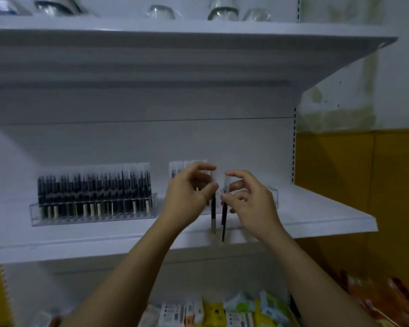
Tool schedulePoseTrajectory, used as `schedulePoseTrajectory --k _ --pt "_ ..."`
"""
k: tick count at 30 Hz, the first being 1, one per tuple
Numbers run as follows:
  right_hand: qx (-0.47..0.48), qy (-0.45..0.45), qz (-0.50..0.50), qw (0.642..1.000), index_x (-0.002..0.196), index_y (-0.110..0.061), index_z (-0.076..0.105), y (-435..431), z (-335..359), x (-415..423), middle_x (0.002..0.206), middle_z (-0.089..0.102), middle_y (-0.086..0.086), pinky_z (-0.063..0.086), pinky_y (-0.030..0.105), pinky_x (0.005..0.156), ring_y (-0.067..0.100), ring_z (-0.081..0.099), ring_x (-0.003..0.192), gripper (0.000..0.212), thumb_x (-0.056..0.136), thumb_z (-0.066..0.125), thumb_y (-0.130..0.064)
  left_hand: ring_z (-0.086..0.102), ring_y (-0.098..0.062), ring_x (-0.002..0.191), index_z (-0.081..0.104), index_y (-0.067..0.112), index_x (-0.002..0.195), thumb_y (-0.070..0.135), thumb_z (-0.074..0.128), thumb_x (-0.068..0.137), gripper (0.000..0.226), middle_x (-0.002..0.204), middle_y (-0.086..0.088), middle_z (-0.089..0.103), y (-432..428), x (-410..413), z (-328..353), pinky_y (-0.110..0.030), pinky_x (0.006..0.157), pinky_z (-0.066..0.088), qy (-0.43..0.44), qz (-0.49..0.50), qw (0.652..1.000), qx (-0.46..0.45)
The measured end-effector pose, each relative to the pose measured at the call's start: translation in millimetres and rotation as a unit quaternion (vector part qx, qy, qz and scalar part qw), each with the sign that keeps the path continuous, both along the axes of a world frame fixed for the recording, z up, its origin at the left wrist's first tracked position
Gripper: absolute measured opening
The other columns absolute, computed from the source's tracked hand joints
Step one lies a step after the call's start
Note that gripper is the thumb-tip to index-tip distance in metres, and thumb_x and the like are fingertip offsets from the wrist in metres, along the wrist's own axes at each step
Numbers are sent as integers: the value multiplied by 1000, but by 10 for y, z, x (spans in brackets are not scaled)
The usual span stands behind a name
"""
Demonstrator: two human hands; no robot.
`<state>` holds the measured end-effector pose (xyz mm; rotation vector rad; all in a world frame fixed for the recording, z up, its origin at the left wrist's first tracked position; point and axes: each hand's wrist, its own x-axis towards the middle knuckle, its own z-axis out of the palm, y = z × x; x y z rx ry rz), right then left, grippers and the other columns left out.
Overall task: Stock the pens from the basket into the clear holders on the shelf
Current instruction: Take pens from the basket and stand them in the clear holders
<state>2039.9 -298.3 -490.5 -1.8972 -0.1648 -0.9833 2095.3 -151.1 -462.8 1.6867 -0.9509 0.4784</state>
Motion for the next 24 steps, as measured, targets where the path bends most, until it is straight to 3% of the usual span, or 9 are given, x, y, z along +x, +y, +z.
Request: schedulePoseTrajectory --k 5,18,22,24 --pt "6 -38 -15 999 114 -35 55 -137 277 301 94 61 -4 60 40 69 16 68 76 39 86 70 -12 64 -1 84 60 33 107 19 69 86 26 92 9 67 -75 254 308 -19 75 55 -39 47 998 5" --pt "-8 -59 -37 998 117 -28 54 -229 594 1121 92 57 -11 59 40 70 15 66 75 36 88 68 -14 63 3 78 64 27 103 21 73 84 22 86 16 62 -236 922 595 -12 69 53 -83 107 991 14" --pt "-11 -47 -42 998 118 -27 55 -278 557 1255 91 57 -11 59 35 69 13 66 73 36 88 69 -14 63 2 79 62 30 101 23 72 85 20 88 13 65 -269 1060 552 -16 70 55 -71 110 988 77" --pt "-24 -36 -43 998 118 -28 56 -296 517 1282 91 58 -11 57 24 66 10 65 70 37 87 70 -14 63 -2 81 63 28 101 25 70 86 16 90 12 67 -269 1116 515 -17 72 53 -63 120 985 110"
